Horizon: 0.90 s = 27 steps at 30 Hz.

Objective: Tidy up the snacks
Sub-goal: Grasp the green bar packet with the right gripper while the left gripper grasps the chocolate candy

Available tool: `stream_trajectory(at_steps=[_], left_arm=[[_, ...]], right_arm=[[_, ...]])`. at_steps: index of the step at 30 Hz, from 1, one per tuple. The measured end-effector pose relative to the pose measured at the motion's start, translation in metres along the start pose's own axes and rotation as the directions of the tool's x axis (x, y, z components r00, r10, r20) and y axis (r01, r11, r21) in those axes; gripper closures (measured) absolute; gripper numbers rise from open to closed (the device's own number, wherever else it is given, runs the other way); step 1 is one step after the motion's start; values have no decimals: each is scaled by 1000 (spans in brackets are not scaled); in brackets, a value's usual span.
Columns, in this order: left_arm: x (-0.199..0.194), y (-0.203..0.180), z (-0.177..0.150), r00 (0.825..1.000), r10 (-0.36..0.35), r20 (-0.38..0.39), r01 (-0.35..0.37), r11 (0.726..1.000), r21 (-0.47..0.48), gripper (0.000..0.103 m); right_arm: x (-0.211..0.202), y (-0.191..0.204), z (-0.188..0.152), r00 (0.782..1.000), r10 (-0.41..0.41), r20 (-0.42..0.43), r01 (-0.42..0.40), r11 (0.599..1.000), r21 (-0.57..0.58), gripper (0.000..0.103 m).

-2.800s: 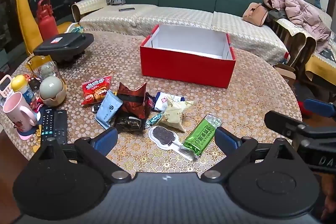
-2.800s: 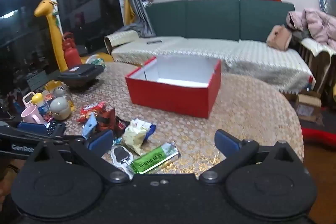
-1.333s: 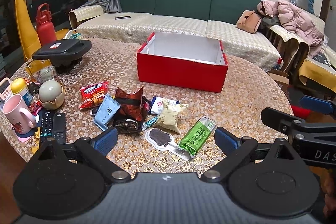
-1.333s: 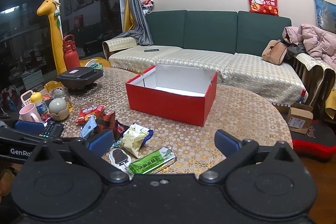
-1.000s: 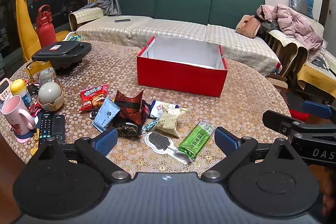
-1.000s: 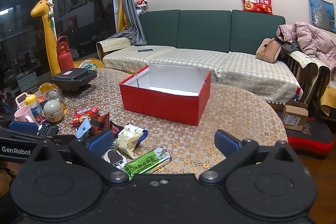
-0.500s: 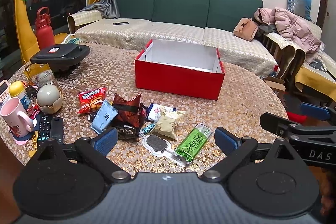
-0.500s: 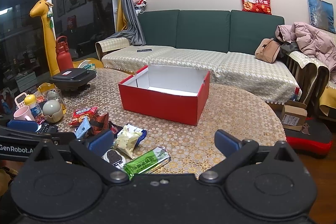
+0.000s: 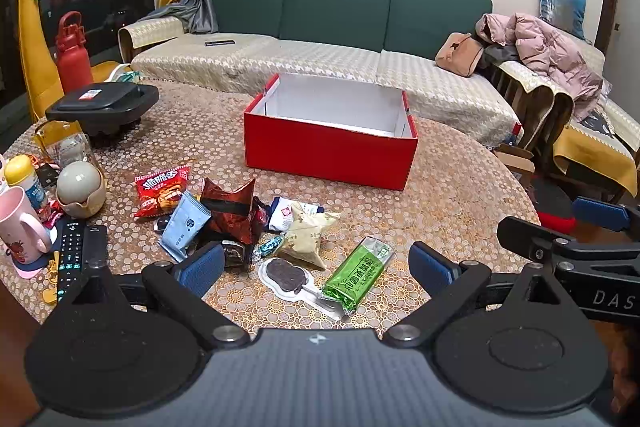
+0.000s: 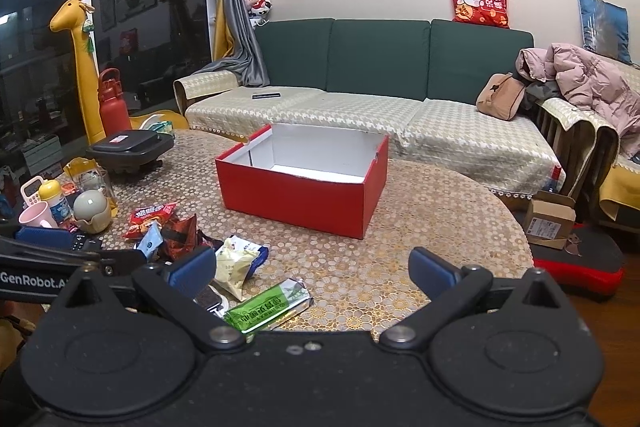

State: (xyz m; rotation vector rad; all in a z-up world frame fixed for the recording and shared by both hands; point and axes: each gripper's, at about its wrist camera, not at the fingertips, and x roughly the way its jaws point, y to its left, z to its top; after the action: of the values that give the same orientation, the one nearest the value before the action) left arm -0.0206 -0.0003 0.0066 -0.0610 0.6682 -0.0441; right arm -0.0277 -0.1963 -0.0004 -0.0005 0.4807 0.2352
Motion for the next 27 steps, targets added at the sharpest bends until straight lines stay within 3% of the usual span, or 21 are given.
stream_trajectory(at_steps=[8,13,21,27], left_arm=[[28,17,-3,999,8,-49,-9,999,-30,4],[60,34,-10,992,10,-127,-18,998,-63,4],[104,54,-21,974,26,-226,-50,994,-100,4],[118,67,-23,967,47,-249,-85,986,-142,4]], right_arm=[[27,8,-5,999,15,-45,-16,999,-38,1],[61,2,-12,988,5,-156,-7,1000,-11,1],[125,0,-22,943,-13,-331,38,997,68,5],[175,9,-23,903,-25,-430,95,985,143,7]])
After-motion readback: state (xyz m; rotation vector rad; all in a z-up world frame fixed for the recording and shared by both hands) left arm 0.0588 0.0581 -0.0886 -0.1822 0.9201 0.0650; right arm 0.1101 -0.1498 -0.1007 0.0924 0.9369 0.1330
